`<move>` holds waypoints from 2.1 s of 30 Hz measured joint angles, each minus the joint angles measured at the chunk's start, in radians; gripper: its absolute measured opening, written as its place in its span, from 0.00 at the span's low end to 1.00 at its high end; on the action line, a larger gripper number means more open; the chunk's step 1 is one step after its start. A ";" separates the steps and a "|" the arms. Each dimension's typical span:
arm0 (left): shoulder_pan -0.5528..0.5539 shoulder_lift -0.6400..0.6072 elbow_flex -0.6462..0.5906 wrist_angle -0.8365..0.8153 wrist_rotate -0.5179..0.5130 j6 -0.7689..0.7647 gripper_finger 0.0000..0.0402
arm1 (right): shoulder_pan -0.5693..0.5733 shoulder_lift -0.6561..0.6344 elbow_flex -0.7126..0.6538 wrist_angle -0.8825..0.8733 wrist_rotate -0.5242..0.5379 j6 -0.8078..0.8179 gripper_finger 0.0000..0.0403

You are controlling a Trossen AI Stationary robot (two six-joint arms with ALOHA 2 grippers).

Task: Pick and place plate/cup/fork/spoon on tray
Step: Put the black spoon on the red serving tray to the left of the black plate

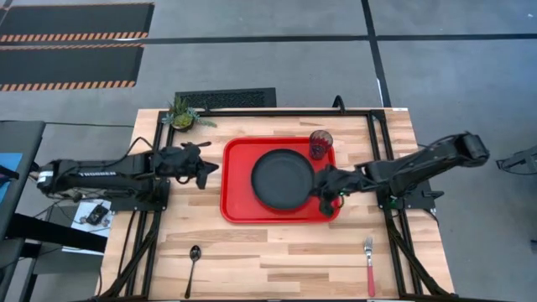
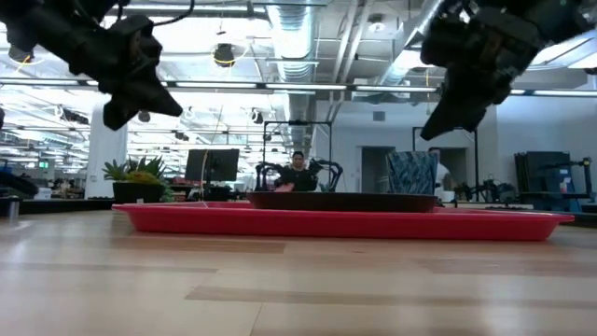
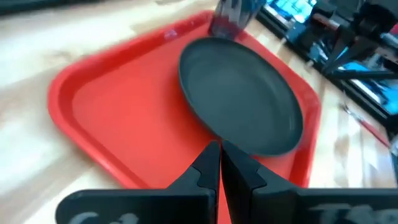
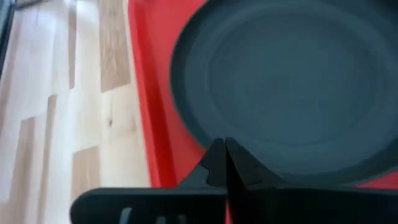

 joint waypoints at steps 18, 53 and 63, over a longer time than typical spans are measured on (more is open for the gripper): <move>-0.367 0.314 0.357 -0.446 -0.221 -0.452 0.00 | -0.068 -0.065 -0.093 0.061 -0.049 -0.142 0.02; -0.993 0.990 0.684 -0.574 0.189 -1.673 0.39 | -0.059 -0.202 -0.240 0.211 -0.049 -0.180 0.02; -0.997 1.125 0.682 -0.513 0.234 -1.681 0.36 | -0.059 -0.202 -0.240 0.211 -0.050 -0.181 0.02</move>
